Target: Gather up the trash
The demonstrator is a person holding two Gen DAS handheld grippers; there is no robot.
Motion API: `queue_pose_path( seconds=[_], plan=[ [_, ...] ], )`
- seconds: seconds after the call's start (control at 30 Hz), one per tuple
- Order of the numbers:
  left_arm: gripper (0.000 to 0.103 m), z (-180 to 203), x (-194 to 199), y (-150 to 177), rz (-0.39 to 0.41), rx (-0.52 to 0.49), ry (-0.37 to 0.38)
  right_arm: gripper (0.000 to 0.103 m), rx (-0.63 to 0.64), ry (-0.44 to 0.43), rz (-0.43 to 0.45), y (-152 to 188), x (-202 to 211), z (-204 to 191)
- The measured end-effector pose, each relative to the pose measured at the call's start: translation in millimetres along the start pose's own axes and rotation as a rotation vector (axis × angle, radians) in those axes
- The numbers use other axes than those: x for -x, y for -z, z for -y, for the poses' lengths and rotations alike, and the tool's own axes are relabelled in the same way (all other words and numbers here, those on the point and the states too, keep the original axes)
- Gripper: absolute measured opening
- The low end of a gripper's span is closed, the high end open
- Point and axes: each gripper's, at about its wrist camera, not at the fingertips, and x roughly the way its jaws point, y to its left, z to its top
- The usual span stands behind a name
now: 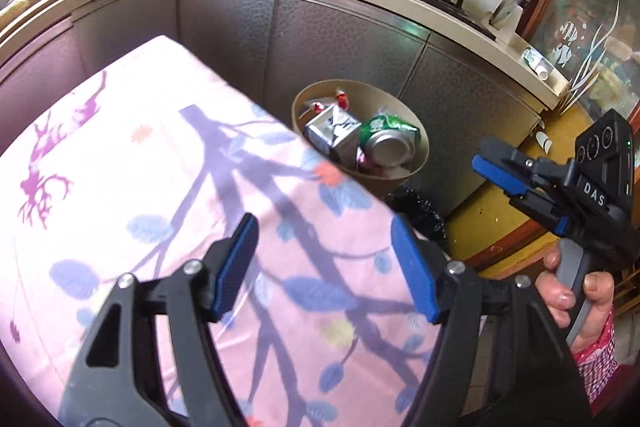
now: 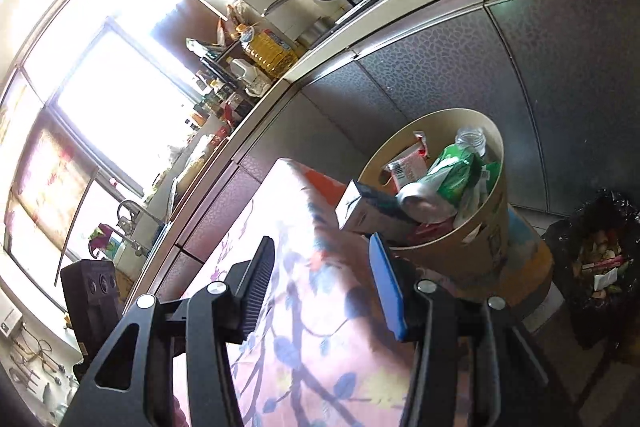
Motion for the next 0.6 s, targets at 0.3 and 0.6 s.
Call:
queue_pose_path(
  seconds=[0.3, 0.6],
  plan=[
    [0.066, -47, 83, 73, 0.096, 0.078, -0.183, 0.047, 0.021, 0.075, -0.020, 74, -8, -73],
    [0.066, -47, 112, 105, 0.129, 0.081, -0.180, 0.047, 0.012, 0.098, -0.018, 97, 1, -100]
  ],
)
